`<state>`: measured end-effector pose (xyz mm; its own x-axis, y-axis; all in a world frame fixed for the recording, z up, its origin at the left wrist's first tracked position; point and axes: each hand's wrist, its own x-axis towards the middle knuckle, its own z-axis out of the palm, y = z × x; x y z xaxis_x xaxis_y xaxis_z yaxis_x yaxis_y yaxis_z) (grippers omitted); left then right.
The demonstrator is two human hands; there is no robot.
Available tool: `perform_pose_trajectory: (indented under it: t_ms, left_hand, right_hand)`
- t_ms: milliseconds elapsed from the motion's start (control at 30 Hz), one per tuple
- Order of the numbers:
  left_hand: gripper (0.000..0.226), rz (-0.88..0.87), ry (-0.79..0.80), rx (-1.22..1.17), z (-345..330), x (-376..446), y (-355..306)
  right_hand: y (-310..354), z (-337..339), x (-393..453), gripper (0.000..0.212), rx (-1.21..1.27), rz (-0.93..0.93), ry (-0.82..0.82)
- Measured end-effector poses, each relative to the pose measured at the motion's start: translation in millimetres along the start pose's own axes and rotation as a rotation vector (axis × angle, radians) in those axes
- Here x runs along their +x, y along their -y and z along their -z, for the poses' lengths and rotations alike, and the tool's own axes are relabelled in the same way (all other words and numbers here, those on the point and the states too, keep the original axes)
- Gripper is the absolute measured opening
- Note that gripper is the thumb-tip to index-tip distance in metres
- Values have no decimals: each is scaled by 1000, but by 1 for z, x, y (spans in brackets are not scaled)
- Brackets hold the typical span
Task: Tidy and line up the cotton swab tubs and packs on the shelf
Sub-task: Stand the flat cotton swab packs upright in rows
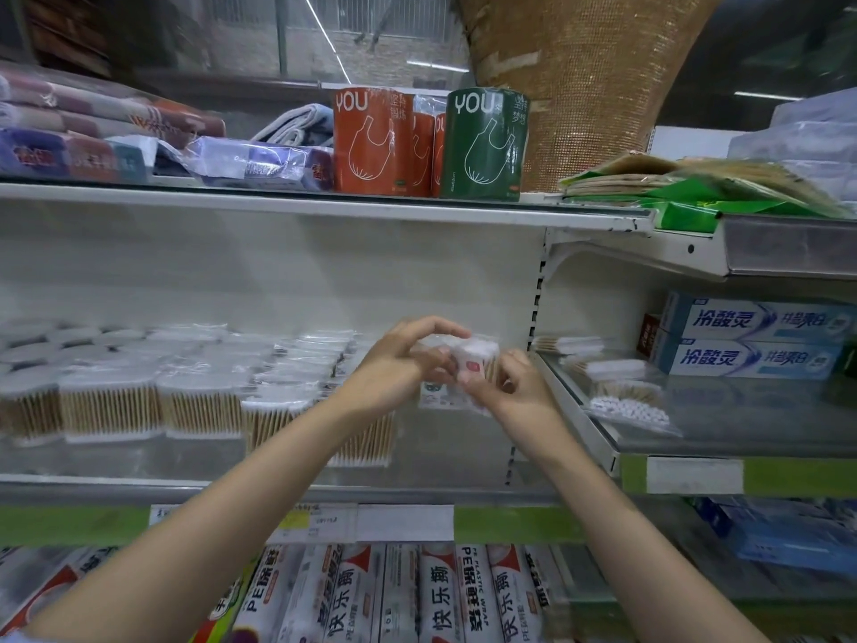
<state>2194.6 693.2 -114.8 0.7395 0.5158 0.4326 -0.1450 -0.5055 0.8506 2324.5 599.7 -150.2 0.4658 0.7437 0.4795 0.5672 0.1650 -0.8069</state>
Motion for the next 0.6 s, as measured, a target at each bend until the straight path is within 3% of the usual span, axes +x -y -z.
perform_pose_trajectory:
  t_ms: [200,333,600]
  left_hand:
    - [28,9,-114,330,12,20,4]
    - [23,2,-174,301,18,22,12]
    - [24,2,-159,282,22,20,19]
  right_hand:
    - [-31,-3,29,32,-70,-130,-65]
    - [-43,-13,42,34,-252,-116,-9]
    - [-42,-28,47,56,-364,-173,-8]
